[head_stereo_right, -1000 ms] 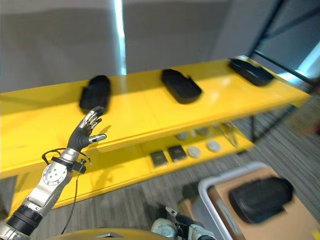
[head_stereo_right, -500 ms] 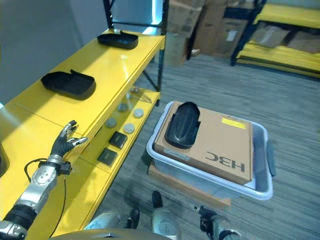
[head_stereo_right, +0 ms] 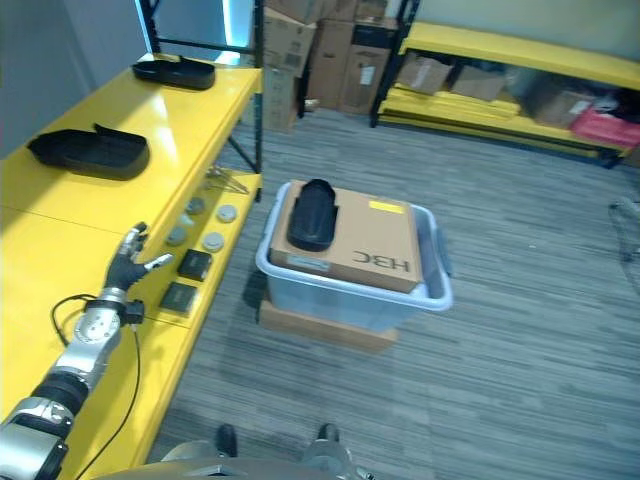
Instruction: Move parts from the plastic box to the shelf.
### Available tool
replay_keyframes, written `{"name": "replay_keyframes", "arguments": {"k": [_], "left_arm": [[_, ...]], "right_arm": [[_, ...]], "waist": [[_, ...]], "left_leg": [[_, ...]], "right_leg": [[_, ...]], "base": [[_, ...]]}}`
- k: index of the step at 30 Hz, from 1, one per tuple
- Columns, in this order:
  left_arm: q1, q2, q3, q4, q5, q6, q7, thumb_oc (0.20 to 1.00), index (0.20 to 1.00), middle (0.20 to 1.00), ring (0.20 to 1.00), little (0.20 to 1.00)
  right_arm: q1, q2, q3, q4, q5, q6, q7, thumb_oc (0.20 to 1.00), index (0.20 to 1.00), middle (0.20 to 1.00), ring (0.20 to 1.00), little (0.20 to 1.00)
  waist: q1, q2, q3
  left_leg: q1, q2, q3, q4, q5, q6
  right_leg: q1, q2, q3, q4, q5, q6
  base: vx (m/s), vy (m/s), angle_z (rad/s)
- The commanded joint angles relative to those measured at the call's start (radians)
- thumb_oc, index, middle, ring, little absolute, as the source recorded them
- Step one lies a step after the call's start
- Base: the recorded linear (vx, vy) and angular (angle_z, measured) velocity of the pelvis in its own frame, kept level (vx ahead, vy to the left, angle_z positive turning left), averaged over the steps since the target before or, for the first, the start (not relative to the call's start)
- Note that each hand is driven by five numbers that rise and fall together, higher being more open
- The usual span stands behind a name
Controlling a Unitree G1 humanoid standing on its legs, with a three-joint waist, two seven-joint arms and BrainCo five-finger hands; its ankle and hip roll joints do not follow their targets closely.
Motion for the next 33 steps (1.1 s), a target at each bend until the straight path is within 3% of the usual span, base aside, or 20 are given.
{"name": "replay_keyframes", "arguments": {"k": [1, 5, 6, 10, 12, 14, 15, 16, 17, 19, 20, 22, 27, 29, 31, 32, 33], "left_arm": [[0.199, -0.129, -0.164, 0.154, 0.049, 0.184, -0.071, 1.000, 1.000, 1.000, 1.000, 1.000], [0.188, -0.133, -0.164, 0.140, 0.075, 0.146, -0.059, 1.000, 1.000, 1.000, 1.000, 1.000], [0.174, -0.140, -0.169, 0.136, 0.049, 0.117, -0.047, 1.000, 1.000, 1.000, 1.000, 1.000], [0.166, -0.140, -0.153, 0.084, 0.059, 0.074, -0.046, 1.000, 1.000, 1.000, 1.000, 1.000], [0.157, -0.136, -0.154, 0.056, 0.050, 0.075, -0.057, 1.000, 1.000, 1.000, 1.000, 1.000], [0.152, -0.134, -0.156, 0.034, 0.061, 0.076, -0.081, 1.000, 1.000, 1.000, 1.000, 1.000], [0.156, -0.133, -0.173, -0.003, 0.081, 0.094, -0.094, 1.000, 1.000, 1.000, 1.000, 1.000], [0.159, -0.133, -0.181, -0.015, 0.089, 0.104, -0.095, 1.000, 1.000, 1.000, 1.000, 1.000], [0.164, -0.132, -0.189, -0.025, 0.096, 0.113, -0.095, 1.000, 1.000, 1.000, 1.000, 1.000], [0.180, -0.128, -0.205, -0.038, 0.085, 0.143, -0.092, 1.000, 1.000, 1.000, 1.000, 1.000], [0.185, -0.127, -0.207, -0.031, 0.085, 0.154, -0.096, 1.000, 1.000, 1.000, 1.000, 1.000], [0.190, -0.127, -0.203, -0.016, 0.099, 0.169, -0.108, 1.000, 1.000, 1.000, 1.000, 1.000], [0.202, -0.146, -0.184, 0.110, 0.083, 0.224, -0.078, 1.000, 1.000, 1.000, 1.000, 1.000], [0.210, -0.151, -0.163, 0.187, 0.083, 0.229, -0.069, 1.000, 1.000, 1.000, 1.000, 1.000], [0.209, -0.152, -0.145, 0.250, 0.106, 0.235, -0.066, 1.000, 1.000, 1.000, 1.000, 1.000], [0.208, -0.150, -0.145, 0.305, 0.105, 0.257, -0.074, 1.000, 1.000, 1.000, 1.000, 1.000], [0.210, -0.149, -0.145, 0.318, 0.114, 0.261, -0.074, 1.000, 1.000, 1.000, 1.000, 1.000]], "right_arm": [[-0.071, -0.041, 0.036, -0.026, 0.001, -0.019, 0.035, 1.000, 1.000, 1.000, 1.000, 1.000], [-0.098, -0.066, 0.038, -0.065, 0.067, -0.012, 0.035, 1.000, 1.000, 1.000, 1.000, 1.000], [-0.119, -0.088, 0.041, -0.074, 0.055, -0.013, 0.051, 1.000, 1.000, 1.000, 1.000, 1.000], [-0.136, -0.105, 0.056, -0.092, 0.021, -0.013, 0.068, 1.000, 1.000, 1.000, 1.000, 1.000], [-0.136, -0.112, 0.063, -0.090, 0.022, -0.016, 0.064, 1.000, 1.000, 1.000, 1.000, 1.000], [-0.137, -0.115, 0.061, -0.082, 0.041, -0.022, 0.054, 1.000, 1.000, 1.000, 1.000, 1.000], [-0.144, -0.119, 0.052, -0.079, 0.073, -0.017, 0.047, 1.000, 1.000, 1.000, 1.000, 1.000], [-0.145, -0.121, 0.051, -0.083, 0.075, -0.012, 0.046, 1.000, 1.000, 1.000, 1.000, 1.000], [-0.146, -0.123, 0.050, -0.086, 0.069, -0.008, 0.043, 1.000, 1.000, 1.000, 1.000, 1.000], [-0.147, -0.132, 0.052, -0.086, 0.057, -0.010, 0.045, 1.000, 1.000, 1.000, 1.000, 1.000], [-0.143, -0.137, 0.051, -0.082, 0.061, -0.015, 0.048, 1.000, 1.000, 1.000, 1.000, 1.000], [-0.143, -0.142, 0.052, -0.080, 0.076, -0.016, 0.048, 1.000, 1.000, 1.000, 1.000, 1.000], [-0.152, -0.122, 0.048, -0.058, 0.078, -0.020, 0.035, 1.000, 1.000, 1.000, 1.000, 1.000], [-0.140, -0.094, 0.045, -0.051, 0.083, -0.027, 0.030, 1.000, 1.000, 1.000, 1.000, 1.000], [-0.136, -0.068, 0.044, -0.044, 0.035, -0.044, 0.018, 1.000, 1.000, 1.000, 1.000, 1.000], [-0.136, -0.048, 0.054, -0.035, 0.060, -0.081, 0.007, 1.000, 1.000, 1.000, 1.000, 1.000], [-0.137, -0.042, 0.053, -0.040, 0.064, -0.089, 0.003, 1.000, 1.000, 1.000, 1.000, 1.000]], "waist": [[-0.041, 0.044, 0.081], [-0.051, 0.044, 0.082], [-0.050, 0.040, 0.090], [-0.029, 0.029, 0.099], [-0.019, 0.029, 0.104], [-0.009, 0.034, 0.106], [0.007, 0.050, 0.104], [0.012, 0.055, 0.104], [0.020, 0.060, 0.107], [0.045, 0.081, 0.115], [0.054, 0.085, 0.122], [0.064, 0.087, 0.128], [0.075, 0.076, 0.109], [0.085, 0.063, 0.092], [0.088, 0.063, 0.081], [0.086, 0.069, 0.084], [0.082, 0.073, 0.086]], "left_leg": [[0.202, 0.045, 0.010, -0.086, -0.089, 0.006], [0.172, 0.079, 0.005, -0.016, -0.087, -0.015], [0.130, 0.092, -0.003, 0.082, -0.068, -0.024], [0.026, 0.099, -0.053, 0.305, -0.014, -0.034], [-0.024, 0.099, -0.056, 0.339, 0.007, -0.045], [-0.031, 0.080, -0.045, 0.296, 0.005, -0.047], [-0.030, 0.039, -0.028, 0.133, 0.017, -0.052], [-0.039, 0.030, -0.028, 0.084, 0.035, -0.057], [-0.044, 0.023, -0.030, 0.030, 0.060, -0.063], [-0.119, 0.032, -0.049, -0.080, 0.188, -0.095], [-0.149, 0.033, -0.049, -0.102, 0.226, -0.107], [-0.182, 0.034, -0.065, -0.090, 0.249, -0.116], [-0.152, 0.014, -0.036, -0.053, 0.167, -0.071], [-0.111, -0.006, -0.029, -0.050, 0.113, -0.029], [-0.072, -0.006, -0.015, -0.061, 0.094, -0.004], [-0.041, -0.007, -0.016, -0.058, 0.070, 0.023], [-0.028, -0.005, -0.021, -0.059, 0.063, 0.031]], "right_leg": [[-0.050, 0.065, 0.023, -0.068, 0.132, -0.049], [-0.041, 0.091, 0.028, -0.062, 0.112, -0.083], [-0.028, 0.100, 0.034, -0.062, 0.101, -0.106], [-0.003, 0.112, 0.039, -0.066, 0.087, -0.139], [0.016, 0.120, 0.032, -0.075, 0.084, -0.144], [0.034, 0.124, 0.027, -0.084, 0.082, -0.138], [0.060, 0.134, 0.028, -0.100, 0.077, -0.126], [0.070, 0.141, 0.034, -0.108, 0.076, -0.125], [0.086, 0.146, 0.040, -0.118, 0.075, -0.124], [0.123, 0.178, 0.067, -0.127, 0.063, -0.136], [0.137, 0.185, 0.070, -0.124, 0.057, -0.141], [0.143, 0.189, 0.073, -0.117, 0.049, -0.144], [0.153, 0.163, 0.073, -0.075, 0.006, -0.130], [0.169, 0.150, 0.064, -0.037, -0.035, -0.121], [0.147, 0.138, 0.027, 0.037, -0.065, -0.112], [0.083, 0.116, -0.004, 0.178, -0.050, -0.098], [0.056, 0.110, -0.005, 0.219, -0.038, -0.093]], "base": [[0.09, -0.238, 0.01], [0.07, -0.244, -0.10], [0.08, -0.257, -0.36], [0.10, -0.225, 0.03], [0.13, -0.129, 0.17], [0.21, 0.011, 0.13], [0.25, 0.104, 0.26], [0.30, 0.142, 0.23], [0.23, 0.116, 0.14], [0.31, 0.165, 0.08], [0.27, 0.153, -0.06], [0.16, 0.136, -0.41], [0.18, 0.249, -0.53], [0.22, 0.206, -0.16], [0.19, 0.217, -0.35], [0.15, 0.204, -0.37], [0.12, 0.177, -0.25]]}}
